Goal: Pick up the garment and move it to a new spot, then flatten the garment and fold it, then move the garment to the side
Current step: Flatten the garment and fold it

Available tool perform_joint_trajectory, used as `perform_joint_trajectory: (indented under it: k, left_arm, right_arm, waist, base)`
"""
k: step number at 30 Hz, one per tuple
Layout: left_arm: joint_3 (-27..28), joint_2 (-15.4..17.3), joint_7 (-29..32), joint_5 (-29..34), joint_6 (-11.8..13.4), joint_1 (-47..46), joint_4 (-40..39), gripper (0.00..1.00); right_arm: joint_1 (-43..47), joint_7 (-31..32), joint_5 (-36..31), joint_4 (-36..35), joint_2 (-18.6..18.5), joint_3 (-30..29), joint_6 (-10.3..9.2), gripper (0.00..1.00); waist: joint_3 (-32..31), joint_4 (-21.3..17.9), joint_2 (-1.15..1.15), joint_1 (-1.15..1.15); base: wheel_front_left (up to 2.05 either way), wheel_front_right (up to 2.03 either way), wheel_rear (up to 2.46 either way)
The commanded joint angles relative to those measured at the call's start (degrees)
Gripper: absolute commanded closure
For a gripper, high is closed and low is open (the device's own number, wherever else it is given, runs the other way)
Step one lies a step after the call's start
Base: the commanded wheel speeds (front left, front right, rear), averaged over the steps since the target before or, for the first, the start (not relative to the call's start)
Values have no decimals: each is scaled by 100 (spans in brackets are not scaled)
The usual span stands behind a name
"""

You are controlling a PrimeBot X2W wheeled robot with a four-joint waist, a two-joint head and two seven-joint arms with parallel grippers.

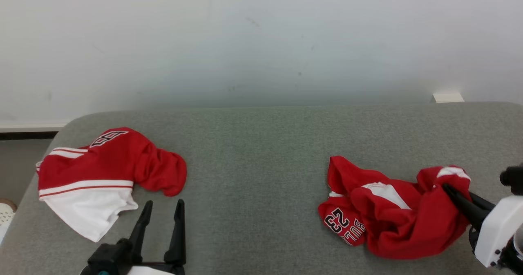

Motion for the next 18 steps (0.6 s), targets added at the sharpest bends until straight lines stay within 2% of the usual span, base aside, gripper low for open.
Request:
perform_joint_trajectory:
  k: [1,6,11,13,15,18]
  left_arm:
    - [14,19,-4,-69,20,62,-10,0]
    - [23,20,-3,-31,-7,-16,-7,0]
    - [40,20,-3,26,-50,-66,35,0]
    - [44,19,-3,36,-67,-73,47,0]
    - [33,20,-3,34,-78,-80,64,0]
    - [18,19,-3,30,-103,-100,100,0]
  right_arm:
    - [255,35,56,-19,-54,-97,-9,100]
    - [1003,174,-65,134,-74,-583,-9,100]
    - [1487,116,-220,441,257,-960,-9,100]
    - [1599,73,-296,605,403,-1083,-9,75]
    - [1670,12,-424,829,525,-1256,-10,0]
    - [1702,-128,-692,994,715,-1481,-9,0]
  waist:
    - [79,-217,0,0]
    - [155,-459,0,0]
    - [188,-604,0,0]
    - [183,-641,0,0]
    - [164,-660,0,0]
    - [123,-663,0,0]
  base:
    - [0,0,0]
    - [0,0,0]
    - [0,0,0]
    - [0,0,0]
    - [0,0,0]
    - [0,0,0]
